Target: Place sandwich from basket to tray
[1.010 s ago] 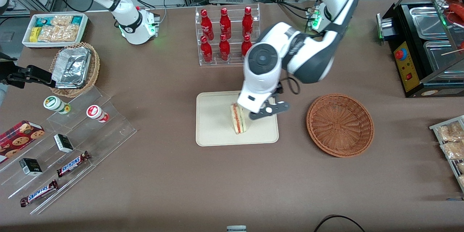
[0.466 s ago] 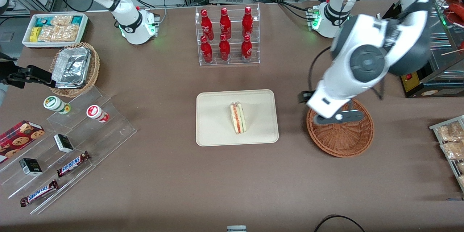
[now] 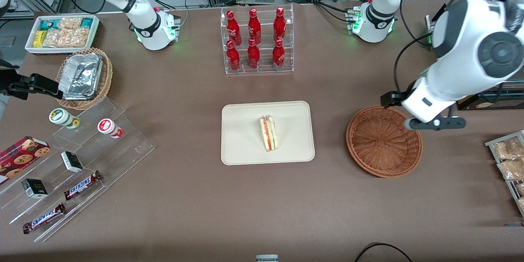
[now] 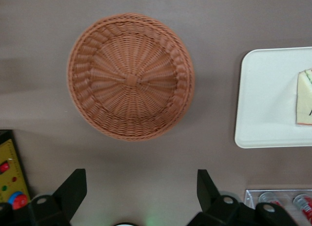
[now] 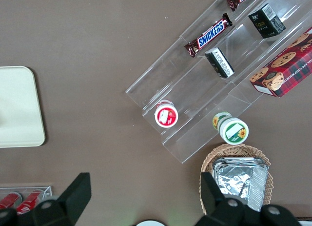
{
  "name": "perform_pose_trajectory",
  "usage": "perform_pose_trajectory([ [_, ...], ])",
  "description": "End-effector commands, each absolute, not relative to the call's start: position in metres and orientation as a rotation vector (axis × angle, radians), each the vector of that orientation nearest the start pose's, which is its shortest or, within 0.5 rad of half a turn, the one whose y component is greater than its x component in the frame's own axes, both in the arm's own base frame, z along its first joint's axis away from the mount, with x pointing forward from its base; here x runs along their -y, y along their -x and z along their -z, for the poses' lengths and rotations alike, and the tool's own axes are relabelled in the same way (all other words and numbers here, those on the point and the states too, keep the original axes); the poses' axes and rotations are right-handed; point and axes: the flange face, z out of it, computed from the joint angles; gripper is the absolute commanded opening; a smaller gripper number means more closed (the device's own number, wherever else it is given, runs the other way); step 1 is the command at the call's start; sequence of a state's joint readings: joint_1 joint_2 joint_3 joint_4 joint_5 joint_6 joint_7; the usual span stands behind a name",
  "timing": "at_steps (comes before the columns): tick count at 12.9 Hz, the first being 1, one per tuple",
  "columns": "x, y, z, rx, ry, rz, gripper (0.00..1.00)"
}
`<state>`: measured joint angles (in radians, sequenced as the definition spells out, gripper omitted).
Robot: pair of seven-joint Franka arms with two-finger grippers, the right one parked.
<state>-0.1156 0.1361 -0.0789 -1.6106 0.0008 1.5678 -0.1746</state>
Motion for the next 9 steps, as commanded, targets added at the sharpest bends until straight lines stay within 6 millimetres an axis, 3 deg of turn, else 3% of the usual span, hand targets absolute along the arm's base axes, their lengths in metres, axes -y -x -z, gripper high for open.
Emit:
perform_pose_trajectory([
  [1, 0.077, -0.555, -0.547, -0.109, 3.142, -0.306, 1.00],
  [5, 0.040, -0.535, -0.584, -0.169, 3.148, -0.280, 1.00],
  [9, 0.031, -0.532, -0.605, -0.202, 3.144, -0.261, 1.00],
])
